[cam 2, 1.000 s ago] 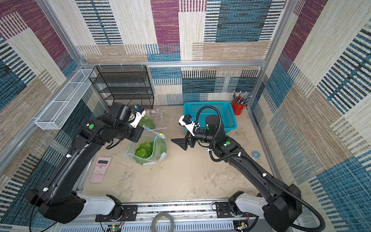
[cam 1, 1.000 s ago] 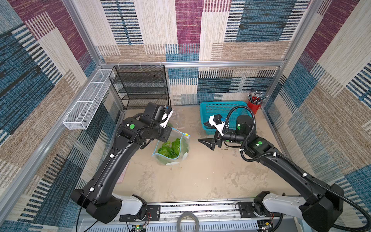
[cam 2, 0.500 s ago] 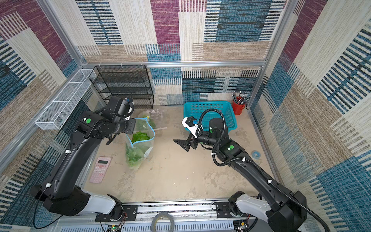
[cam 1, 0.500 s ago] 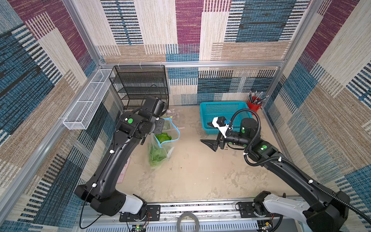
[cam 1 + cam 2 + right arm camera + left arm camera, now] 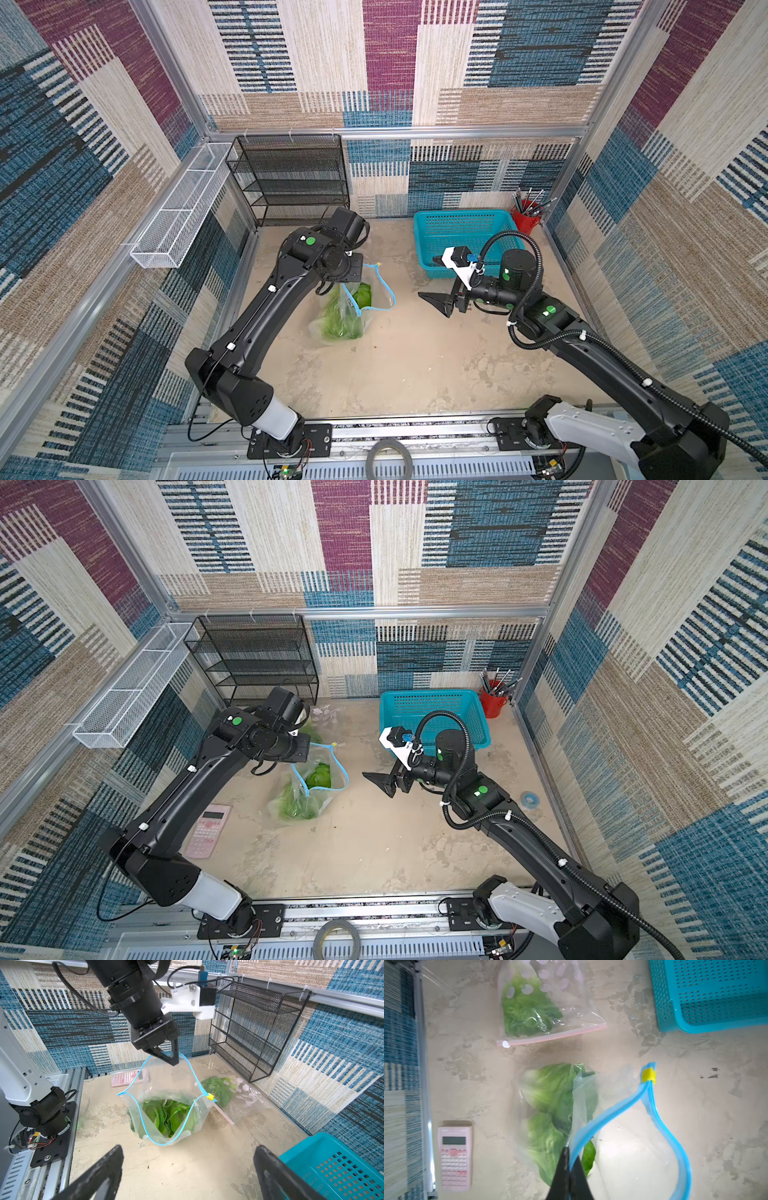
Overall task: Open the zip-top bag and take out the chinese cabbages
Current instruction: Adjust the zipper food storage bag at the center of the board.
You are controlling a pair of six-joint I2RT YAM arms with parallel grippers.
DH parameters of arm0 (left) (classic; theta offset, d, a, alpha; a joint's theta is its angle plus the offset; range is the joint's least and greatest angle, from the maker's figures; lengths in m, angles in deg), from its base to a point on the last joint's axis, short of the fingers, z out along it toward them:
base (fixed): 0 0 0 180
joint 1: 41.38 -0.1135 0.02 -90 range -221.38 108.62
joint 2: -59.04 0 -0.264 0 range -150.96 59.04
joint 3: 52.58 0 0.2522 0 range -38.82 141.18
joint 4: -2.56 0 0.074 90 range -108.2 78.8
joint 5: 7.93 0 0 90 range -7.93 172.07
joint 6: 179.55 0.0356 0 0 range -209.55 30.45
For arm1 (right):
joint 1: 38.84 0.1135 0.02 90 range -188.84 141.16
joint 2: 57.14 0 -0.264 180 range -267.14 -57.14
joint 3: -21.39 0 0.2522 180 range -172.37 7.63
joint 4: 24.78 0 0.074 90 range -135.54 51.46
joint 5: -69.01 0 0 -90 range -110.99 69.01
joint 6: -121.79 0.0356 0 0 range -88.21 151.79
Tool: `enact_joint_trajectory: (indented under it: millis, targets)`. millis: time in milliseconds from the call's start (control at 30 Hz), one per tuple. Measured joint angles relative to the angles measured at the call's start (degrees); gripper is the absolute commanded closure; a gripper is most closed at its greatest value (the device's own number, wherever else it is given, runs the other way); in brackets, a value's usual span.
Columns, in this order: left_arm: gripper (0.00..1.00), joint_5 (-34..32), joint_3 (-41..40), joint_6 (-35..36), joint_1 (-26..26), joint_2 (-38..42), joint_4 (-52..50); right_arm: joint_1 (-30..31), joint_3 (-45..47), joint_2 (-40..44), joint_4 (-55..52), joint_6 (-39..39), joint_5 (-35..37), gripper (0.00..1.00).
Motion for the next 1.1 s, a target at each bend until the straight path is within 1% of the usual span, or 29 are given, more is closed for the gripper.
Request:
enact_joint_trajectory:
  millis: [267,467,567,633,767,933,1100]
  targets:
    - [1.0,7.28,-5.14,-6.01,2.73,0.72,7.96,-0.02,3.52,0.66,1.57,3.37,-1.25,0.0]
    - [1.0,10.64,-5.64,-7.87,5.07,-2.03,12.44,-0.02,6.21,-1.22,4.85,8.02,-4.42,0.03]
    - [0.97,12.24,-6.23,-8.68,5.64,-3.19,13.94,-0.02,7.58,-2.4,6.1,10.29,-5.53,0.03]
    - [0.95,13.55,-6.8,-8.9,5.86,-3.67,14.95,-0.02,8.85,-2.67,7.28,11.85,-6.25,0.03]
    - [0.86,15.28,-7.34,-9.2,6.12,-3.85,16.72,-0.02,11.13,-3.43,10.1,14.8,-8.0,0.02]
    - [0.71,17.92,-7.34,-9.42,6.27,-3.85,19.04,-0.02,12.22,-5.64,13.07,17.49,-9.4,0.01]
    - [0.7,19.19,-7.34,-9.27,6.4,-3.39,19.82,-0.02,11.96,-9.14,15.32,19.34,-10.56,0.01]
